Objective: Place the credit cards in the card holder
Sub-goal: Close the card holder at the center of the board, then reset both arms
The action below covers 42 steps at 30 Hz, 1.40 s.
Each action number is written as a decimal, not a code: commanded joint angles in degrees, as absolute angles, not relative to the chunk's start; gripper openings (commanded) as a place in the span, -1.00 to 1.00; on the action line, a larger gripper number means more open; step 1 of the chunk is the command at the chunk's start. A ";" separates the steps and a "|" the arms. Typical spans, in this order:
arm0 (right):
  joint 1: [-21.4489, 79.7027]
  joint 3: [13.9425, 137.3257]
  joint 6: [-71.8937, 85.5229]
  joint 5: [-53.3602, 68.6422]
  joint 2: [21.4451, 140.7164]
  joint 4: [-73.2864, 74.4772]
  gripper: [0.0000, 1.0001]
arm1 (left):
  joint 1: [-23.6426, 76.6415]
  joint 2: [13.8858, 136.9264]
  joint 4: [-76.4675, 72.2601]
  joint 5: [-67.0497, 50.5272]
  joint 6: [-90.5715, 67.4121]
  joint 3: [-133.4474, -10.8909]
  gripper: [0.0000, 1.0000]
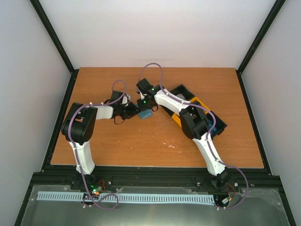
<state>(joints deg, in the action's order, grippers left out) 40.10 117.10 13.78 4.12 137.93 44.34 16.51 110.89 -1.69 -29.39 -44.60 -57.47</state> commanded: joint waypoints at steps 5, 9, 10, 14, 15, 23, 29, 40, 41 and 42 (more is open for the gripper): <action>38.66 117.16 15.12 5.78 130.32 42.56 -0.55 | 16.27 105.30 4.80 -21.97 -42.48 -55.16 -0.29; 37.95 108.24 16.28 3.32 119.24 37.08 -0.33 | 16.17 98.93 5.24 -19.45 -42.45 -53.99 -0.17; 37.77 102.75 16.82 1.90 115.73 35.17 -0.25 | 16.17 97.08 5.05 -18.93 -42.51 -53.25 -0.14; 36.74 83.31 18.27 -5.32 100.13 27.49 -0.05 | 16.17 87.39 4.54 -16.67 -41.59 -49.80 0.09; 36.55 79.09 18.43 -7.81 95.92 26.29 0.02 | 16.17 83.65 4.59 -15.63 -41.08 -48.95 0.20; 34.99 55.94 17.04 -23.40 64.56 25.68 0.62 | 16.34 61.01 8.76 -7.22 -32.97 -44.16 0.99; 34.64 49.85 13.87 -31.52 46.90 27.60 1.00 | 16.85 48.13 12.90 -0.69 -29.01 -42.20 1.00; 34.62 47.86 12.18 -37.51 28.92 29.39 1.00 | 17.05 29.65 13.11 3.35 -29.27 -39.32 0.99; 34.63 48.15 12.53 -37.77 28.53 29.59 1.00 | 17.03 29.28 13.04 2.77 -29.11 -39.40 1.00; 34.63 48.35 12.75 -37.75 28.22 29.70 1.00 | 17.05 28.98 13.20 2.92 -29.37 -39.54 0.99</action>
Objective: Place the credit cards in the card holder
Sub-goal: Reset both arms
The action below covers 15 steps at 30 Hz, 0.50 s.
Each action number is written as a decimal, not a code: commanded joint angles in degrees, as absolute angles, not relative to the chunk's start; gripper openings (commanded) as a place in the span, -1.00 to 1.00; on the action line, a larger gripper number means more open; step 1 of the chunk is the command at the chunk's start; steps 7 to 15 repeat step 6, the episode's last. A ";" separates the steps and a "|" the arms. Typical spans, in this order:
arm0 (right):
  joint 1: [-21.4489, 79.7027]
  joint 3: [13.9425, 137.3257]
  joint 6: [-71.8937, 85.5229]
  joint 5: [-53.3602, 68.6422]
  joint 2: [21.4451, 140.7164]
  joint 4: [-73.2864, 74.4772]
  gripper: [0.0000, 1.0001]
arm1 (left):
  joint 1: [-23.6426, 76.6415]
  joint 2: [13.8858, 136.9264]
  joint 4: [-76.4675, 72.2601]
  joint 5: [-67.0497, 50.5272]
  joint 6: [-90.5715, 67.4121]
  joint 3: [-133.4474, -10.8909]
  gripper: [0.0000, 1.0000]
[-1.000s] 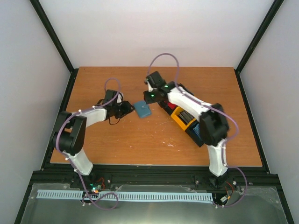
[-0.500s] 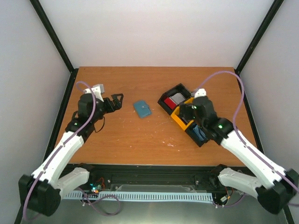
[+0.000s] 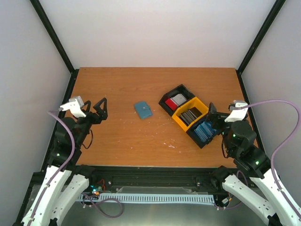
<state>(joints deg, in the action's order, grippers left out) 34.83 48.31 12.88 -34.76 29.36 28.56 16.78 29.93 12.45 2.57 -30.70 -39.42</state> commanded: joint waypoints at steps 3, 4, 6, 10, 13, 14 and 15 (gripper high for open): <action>34.63 48.71 13.44 -37.68 27.63 29.79 1.00 | 17.05 28.88 14.04 3.64 -29.18 -40.03 0.99; 34.58 48.69 13.49 -37.52 27.57 29.72 1.00 | 17.05 28.83 14.18 3.95 -29.30 -40.10 1.00; 34.63 48.61 13.58 -37.44 27.66 29.63 1.00 | 17.05 28.96 14.30 4.17 -29.44 -40.09 1.00; 34.63 48.61 13.58 -37.44 27.66 29.63 1.00 | 17.05 28.96 14.30 4.17 -29.44 -40.09 1.00; 34.63 48.61 13.58 -37.44 27.66 29.63 1.00 | 17.05 28.96 14.30 4.17 -29.44 -40.09 1.00; 34.63 48.61 13.58 -37.44 27.66 29.63 1.00 | 17.05 28.96 14.30 4.17 -29.44 -40.09 1.00; 34.63 48.61 13.58 -37.44 27.66 29.63 1.00 | 17.05 28.96 14.30 4.17 -29.44 -40.09 1.00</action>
